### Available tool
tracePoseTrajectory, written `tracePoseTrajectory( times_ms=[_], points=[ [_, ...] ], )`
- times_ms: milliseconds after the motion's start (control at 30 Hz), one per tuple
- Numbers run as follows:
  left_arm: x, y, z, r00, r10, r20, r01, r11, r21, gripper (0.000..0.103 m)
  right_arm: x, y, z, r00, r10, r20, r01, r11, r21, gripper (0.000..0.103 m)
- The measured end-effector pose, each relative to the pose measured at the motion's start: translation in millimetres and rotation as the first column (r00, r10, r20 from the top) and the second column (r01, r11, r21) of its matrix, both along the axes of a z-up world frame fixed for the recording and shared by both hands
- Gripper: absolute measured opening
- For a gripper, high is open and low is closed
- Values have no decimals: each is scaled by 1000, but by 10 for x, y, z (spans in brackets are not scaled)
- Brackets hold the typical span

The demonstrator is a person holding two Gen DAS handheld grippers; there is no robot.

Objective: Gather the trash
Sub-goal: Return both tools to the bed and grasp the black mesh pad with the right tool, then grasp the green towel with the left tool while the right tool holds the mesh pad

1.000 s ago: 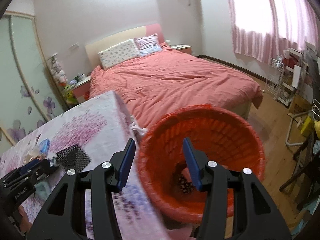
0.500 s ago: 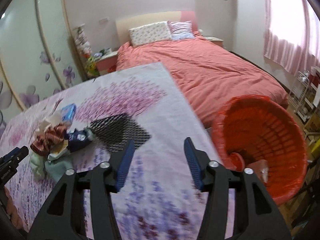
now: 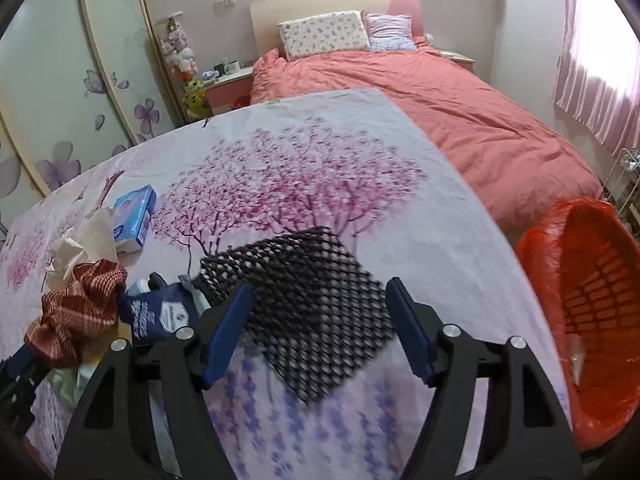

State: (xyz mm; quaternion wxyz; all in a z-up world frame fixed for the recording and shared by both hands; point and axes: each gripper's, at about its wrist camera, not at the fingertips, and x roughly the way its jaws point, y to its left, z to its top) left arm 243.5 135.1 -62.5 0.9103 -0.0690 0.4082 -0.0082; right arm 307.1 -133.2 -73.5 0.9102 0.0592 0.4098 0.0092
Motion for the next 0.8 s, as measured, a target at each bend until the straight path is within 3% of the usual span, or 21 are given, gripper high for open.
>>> tracePoseTrajectory(
  times_ms=[133,167,200,400,467,700,800],
  points=[
    [30,-3,-13,1000,-9,-2,9,1000,-6,59,59,77,-91,999,10,-34,-12,999,-43,70],
    [28,-6,-19,1000,-11,-1,11,1000,-8,59,47,73,-84,1000,10,-29,-11,999,-44,62],
    [33,-12,-20,1000,-15,1,15,1000,-9,59,27,65,-78,1000,4,-29,-6,999,-50,60],
    [60,-51,-53,1000,-25,-5,25,1000,-8,60,-66,86,-48,999,45,-14,-45,998,-41,17],
    [59,-61,-62,1000,-25,-10,25,1000,-12,60,-80,110,-40,999,45,-9,-45,998,-54,8],
    [68,-86,-88,999,-27,-20,27,999,-18,60,-151,-268,-36,989,-146,5,146,987,-61,7],
    [85,-105,-97,999,-25,-24,24,999,-25,60,-141,-382,-78,985,-171,-14,171,985,-13,7]
  ],
)
